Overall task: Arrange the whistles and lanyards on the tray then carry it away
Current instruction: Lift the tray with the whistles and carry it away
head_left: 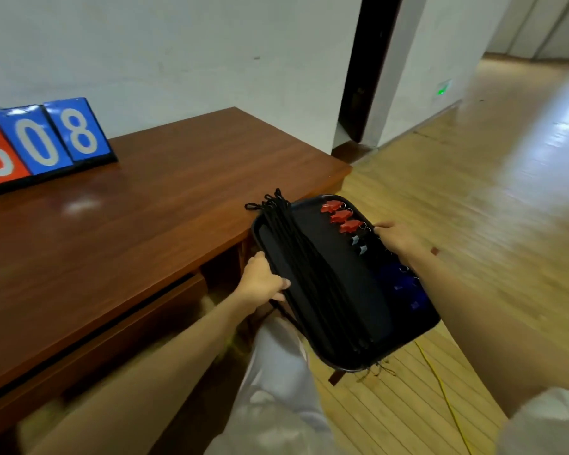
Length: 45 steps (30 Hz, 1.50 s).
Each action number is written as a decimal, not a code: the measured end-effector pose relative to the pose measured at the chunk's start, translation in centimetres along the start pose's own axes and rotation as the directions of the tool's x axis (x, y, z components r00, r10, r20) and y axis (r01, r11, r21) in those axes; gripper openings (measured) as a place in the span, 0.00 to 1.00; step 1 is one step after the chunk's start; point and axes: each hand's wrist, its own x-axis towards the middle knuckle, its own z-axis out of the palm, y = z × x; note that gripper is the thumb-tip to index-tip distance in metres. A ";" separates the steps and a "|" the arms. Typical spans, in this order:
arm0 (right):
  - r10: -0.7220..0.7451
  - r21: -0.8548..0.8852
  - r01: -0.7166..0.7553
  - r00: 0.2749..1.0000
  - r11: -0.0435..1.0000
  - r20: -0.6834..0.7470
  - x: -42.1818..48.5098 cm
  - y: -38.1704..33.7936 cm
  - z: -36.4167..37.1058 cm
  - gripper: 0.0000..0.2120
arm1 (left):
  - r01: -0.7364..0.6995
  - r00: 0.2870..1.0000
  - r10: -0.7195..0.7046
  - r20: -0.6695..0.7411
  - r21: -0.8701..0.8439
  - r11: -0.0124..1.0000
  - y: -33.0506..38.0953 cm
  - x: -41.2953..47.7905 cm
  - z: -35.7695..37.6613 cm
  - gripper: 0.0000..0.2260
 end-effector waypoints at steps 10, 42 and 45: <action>0.132 0.092 -0.124 0.988 0.988 -0.083 0.3 5.4 -4.0 0.15 | 0.064 0.988 -0.039 0.149 -0.166 0.984 -1.0 -1.1 7.4 0.30; 0.203 -0.093 -0.201 0.979 0.975 0.009 10.5 6.3 2.2 0.16 | 0.369 0.925 -0.338 0.174 -0.192 0.909 -2.4 8.2 8.5 0.29; 0.209 -0.111 -0.205 0.978 0.972 0.026 11.5 6.0 2.8 0.17 | 0.399 0.913 -0.367 0.175 -0.208 0.893 -2.4 8.9 8.4 0.34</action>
